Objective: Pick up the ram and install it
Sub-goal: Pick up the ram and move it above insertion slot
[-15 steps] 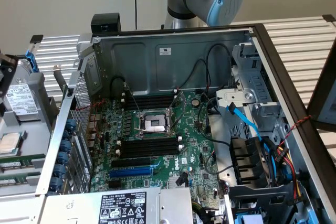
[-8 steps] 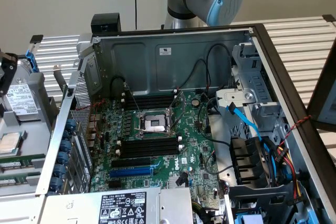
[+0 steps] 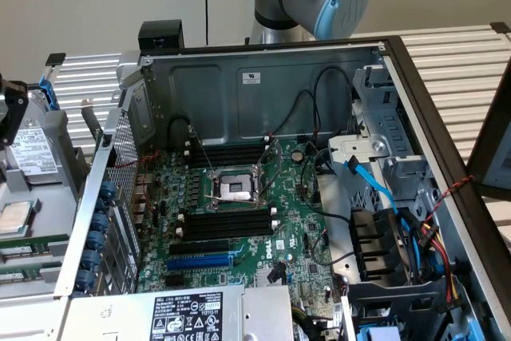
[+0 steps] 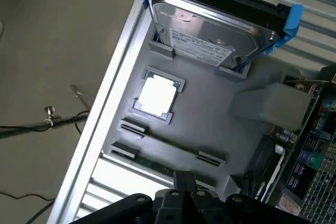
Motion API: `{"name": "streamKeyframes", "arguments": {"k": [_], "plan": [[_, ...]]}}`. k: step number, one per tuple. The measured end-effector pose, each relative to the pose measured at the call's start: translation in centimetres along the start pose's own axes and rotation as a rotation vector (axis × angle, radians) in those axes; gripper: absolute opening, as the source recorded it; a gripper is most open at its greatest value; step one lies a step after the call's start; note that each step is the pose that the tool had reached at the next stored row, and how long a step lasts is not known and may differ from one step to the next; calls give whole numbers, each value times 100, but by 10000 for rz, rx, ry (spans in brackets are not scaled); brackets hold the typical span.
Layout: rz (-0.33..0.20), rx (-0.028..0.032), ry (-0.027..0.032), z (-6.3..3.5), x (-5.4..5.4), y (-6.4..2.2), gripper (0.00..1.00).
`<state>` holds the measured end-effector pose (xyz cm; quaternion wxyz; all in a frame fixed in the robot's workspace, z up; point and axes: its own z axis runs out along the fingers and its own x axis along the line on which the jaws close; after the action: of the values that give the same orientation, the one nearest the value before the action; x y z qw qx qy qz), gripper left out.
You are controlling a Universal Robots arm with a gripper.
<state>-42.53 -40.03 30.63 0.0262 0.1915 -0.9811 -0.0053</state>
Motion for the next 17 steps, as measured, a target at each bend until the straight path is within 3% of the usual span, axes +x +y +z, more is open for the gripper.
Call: {"name": "streamKeyframes", "arguments": {"k": [12, 15, 17], "plan": [[-2187, 108, 44, 99, -5, -2, 11], [-2732, 135, 56, 127, -6, -2, 24], [-3097, 153, 64, 145, -7, -3, 24]]}}
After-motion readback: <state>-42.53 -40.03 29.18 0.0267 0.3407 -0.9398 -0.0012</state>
